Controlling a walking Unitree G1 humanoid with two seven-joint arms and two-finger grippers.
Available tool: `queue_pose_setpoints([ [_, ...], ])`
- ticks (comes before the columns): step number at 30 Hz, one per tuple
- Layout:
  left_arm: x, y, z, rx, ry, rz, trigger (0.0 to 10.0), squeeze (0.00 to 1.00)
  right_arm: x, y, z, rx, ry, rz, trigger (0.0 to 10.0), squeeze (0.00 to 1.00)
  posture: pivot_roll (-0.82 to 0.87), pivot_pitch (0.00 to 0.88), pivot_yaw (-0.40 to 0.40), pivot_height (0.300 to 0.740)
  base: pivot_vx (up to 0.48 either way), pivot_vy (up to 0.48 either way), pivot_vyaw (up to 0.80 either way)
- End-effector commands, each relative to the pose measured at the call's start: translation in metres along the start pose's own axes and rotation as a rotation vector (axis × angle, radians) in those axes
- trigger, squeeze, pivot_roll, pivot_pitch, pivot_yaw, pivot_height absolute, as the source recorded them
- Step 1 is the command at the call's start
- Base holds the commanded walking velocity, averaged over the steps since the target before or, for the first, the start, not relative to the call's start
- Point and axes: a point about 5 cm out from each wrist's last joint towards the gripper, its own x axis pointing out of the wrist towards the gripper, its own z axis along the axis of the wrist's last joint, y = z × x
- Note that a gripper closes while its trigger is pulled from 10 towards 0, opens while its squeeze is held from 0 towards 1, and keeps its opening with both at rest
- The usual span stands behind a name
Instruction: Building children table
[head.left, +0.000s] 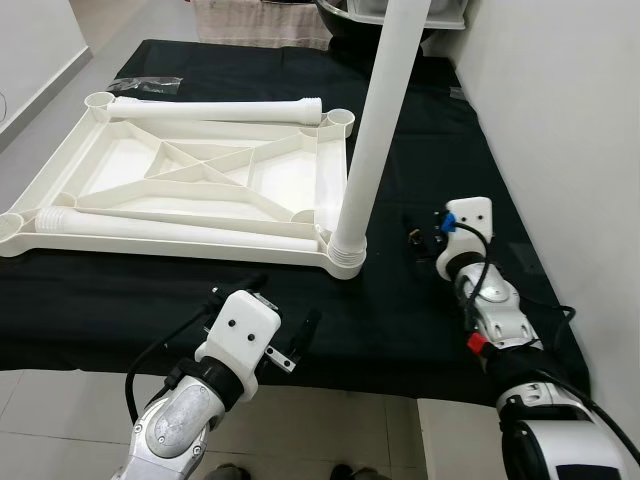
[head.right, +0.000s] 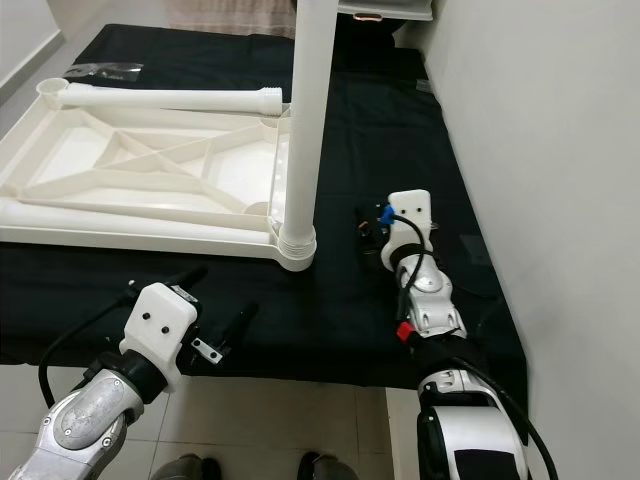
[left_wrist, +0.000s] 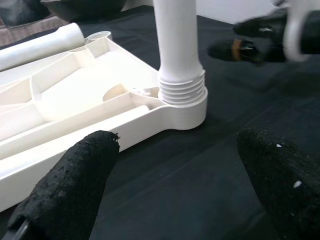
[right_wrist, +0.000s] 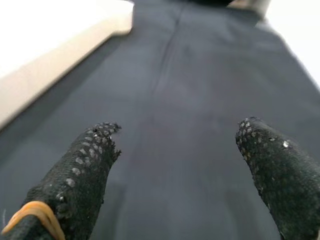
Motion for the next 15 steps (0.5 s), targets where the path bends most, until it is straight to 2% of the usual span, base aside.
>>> queue_pose_setpoints([
  [1,-0.001,-0.002,-0.006,0.008,0.023,-0.013,10.0,0.0,-0.013,-0.011,-0.011,0.011,0.044,0.101,10.0,0.0,0.16,0.153,-0.068,0.74,0.0,0.0,0.0],
  [2,-0.001,-0.002,-0.006,0.008,0.023,-0.013,10.0,0.0,-0.013,-0.011,-0.011,0.011,0.044,0.101,10.0,0.0,0.16,0.153,-0.068,0.74,0.0,0.0,0.0],
  [3,0.0,-0.001,-0.006,0.009,0.023,-0.012,10.0,0.0,-0.022,-0.019,-0.015,0.001,0.079,0.185,10.0,0.0,0.16,0.149,-0.066,0.74,0.0,0.0,0.0],
  [4,0.0,-0.001,-0.006,0.009,0.023,-0.012,10.0,0.0,-0.022,-0.019,-0.015,0.001,0.079,0.185,10.0,0.0,0.16,0.149,-0.066,0.74,0.0,0.0,0.0],
  [5,0.0,-0.001,-0.008,0.009,0.024,-0.013,10.0,0.0,-0.041,-0.035,-0.016,-0.002,0.141,0.329,10.0,0.0,0.15,0.141,-0.059,0.74,0.0,0.0,0.0],
  [6,0.001,-0.001,-0.008,0.01,0.024,-0.014,10.0,0.0,-0.048,-0.039,-0.014,-0.004,0.152,0.384,10.0,0.0,0.15,0.141,-0.059,0.74,0.0,0.0,0.0],
  [7,0.001,-0.001,-0.009,0.01,0.024,-0.015,10.0,0.0,-0.056,-0.042,-0.007,0.008,0.148,0.448,10.0,0.0,0.14,0.135,-0.055,0.74,0.0,0.0,0.0],
  [9,0.001,-0.001,-0.009,0.009,0.025,-0.016,10.0,0.0,-0.06,-0.043,-0.002,0.017,0.144,0.49,10.0,0.0,0.14,0.135,-0.055,0.74,0.0,0.0,0.0],
  [12,-0.001,-0.004,-0.014,0.003,0.039,-0.047,10.0,0.0,-0.067,-0.038,0.033,0.144,0.015,0.641,10.0,0.0,0.13,0.118,-0.049,0.74,0.0,0.0,0.0],
  [14,-0.002,-0.005,-0.015,0.001,0.042,-0.054,10.0,0.0,-0.067,-0.037,0.037,0.163,-0.006,0.661,10.0,0.0,0.13,0.118,-0.049,0.74,0.0,0.0,0.0],
  [15,-0.008,-0.009,-0.017,-0.004,0.055,-0.084,10.0,0.0,-0.063,-0.026,0.051,0.174,-0.078,0.724,10.0,0.0,0.14,0.103,-0.057,0.74,0.0,0.0,0.0],
])
